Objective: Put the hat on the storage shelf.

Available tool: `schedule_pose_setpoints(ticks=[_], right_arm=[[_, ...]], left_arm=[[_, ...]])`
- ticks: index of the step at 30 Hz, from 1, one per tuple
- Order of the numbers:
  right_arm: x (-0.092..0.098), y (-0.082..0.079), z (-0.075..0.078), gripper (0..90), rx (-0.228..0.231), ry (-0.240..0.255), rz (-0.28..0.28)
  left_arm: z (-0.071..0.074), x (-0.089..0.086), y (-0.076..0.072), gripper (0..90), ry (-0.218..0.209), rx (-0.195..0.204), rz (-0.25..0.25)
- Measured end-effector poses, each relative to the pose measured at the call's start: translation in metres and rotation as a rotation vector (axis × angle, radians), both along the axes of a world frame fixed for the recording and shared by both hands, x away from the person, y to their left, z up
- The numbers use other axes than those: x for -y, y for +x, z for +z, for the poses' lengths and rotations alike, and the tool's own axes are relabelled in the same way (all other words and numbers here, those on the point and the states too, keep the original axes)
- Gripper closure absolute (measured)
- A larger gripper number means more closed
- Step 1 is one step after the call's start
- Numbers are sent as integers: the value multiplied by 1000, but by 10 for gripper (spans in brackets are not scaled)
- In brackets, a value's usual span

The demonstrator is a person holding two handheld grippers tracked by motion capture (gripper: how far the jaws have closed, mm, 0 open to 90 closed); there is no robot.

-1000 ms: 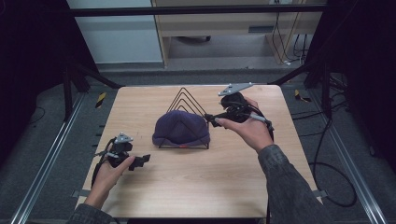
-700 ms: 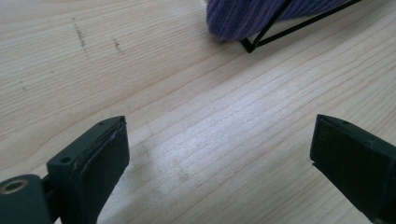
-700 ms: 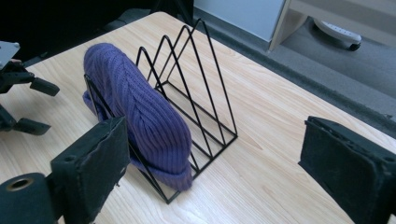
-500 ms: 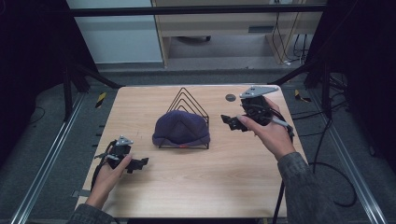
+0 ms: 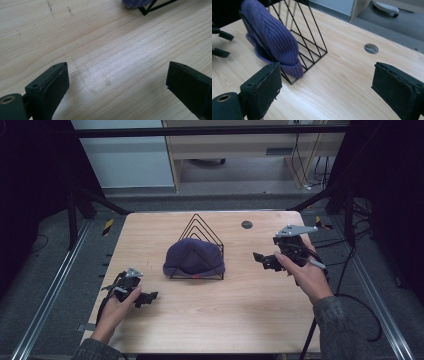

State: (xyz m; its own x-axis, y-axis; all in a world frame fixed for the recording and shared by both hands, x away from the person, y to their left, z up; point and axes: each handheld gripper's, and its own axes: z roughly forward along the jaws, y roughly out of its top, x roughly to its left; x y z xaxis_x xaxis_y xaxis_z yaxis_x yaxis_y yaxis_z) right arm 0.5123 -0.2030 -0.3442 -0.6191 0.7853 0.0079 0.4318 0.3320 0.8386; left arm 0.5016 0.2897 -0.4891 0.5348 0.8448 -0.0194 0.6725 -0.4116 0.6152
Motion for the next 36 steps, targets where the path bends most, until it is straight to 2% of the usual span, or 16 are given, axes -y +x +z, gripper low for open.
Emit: schedule_pose_setpoints(ticks=[8,17,22,28,36], right_arm=[[20,-5,-35,82,-27,6,-83],[31,-10,-75,86,-77,11,-136],[33,-13,-94,99,-118,6,-143],[33,-15,-107,98,-159,-1,-148],[27,-16,-127,98,-189,-17,-151]], left_arm=[[-2,-1,1,42,10,-5,5],[-4,-3,2,40,18,-13,-5],[-5,-5,2,35,24,-11,-4],[-6,-4,2,21,33,-8,-10],[-8,-2,1,0,42,3,-13]])
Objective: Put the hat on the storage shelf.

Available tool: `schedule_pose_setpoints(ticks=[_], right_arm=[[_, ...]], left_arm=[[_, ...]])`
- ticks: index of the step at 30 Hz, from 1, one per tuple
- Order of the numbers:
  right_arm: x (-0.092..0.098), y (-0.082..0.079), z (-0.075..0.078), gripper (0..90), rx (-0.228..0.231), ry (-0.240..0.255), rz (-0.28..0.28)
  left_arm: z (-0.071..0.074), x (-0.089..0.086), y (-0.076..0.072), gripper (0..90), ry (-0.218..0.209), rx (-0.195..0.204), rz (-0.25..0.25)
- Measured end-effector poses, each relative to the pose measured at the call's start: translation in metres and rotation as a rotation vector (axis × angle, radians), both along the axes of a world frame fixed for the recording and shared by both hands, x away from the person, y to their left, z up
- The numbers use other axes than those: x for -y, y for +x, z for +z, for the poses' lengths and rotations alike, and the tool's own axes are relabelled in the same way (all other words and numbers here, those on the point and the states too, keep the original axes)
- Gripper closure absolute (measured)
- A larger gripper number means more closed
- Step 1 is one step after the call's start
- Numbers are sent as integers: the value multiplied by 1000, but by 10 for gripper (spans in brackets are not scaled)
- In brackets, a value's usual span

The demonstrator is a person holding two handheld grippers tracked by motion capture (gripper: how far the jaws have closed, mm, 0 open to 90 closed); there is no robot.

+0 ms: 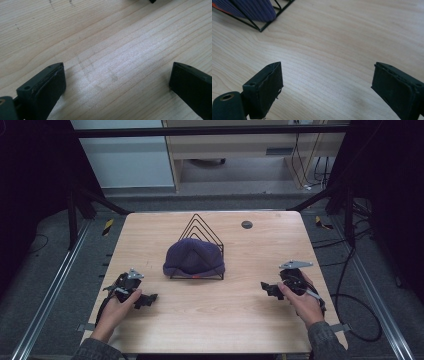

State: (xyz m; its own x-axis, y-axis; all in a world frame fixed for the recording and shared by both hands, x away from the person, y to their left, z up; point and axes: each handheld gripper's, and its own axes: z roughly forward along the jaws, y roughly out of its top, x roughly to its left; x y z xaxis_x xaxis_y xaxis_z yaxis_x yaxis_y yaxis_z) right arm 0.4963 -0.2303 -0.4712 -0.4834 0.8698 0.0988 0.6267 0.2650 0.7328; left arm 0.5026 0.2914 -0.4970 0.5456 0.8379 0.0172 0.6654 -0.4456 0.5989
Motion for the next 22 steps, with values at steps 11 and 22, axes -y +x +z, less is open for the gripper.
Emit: schedule_pose_setpoints(ticks=[11,22], right_arm=[[-11,-1,-30,76,-68,-11,-6],[-27,-12,-41,22,33,-92,-12]], left_arm=[[-2,0,-1,0,-17,30,13],[-4,-1,-3,0,-28,46,18]])
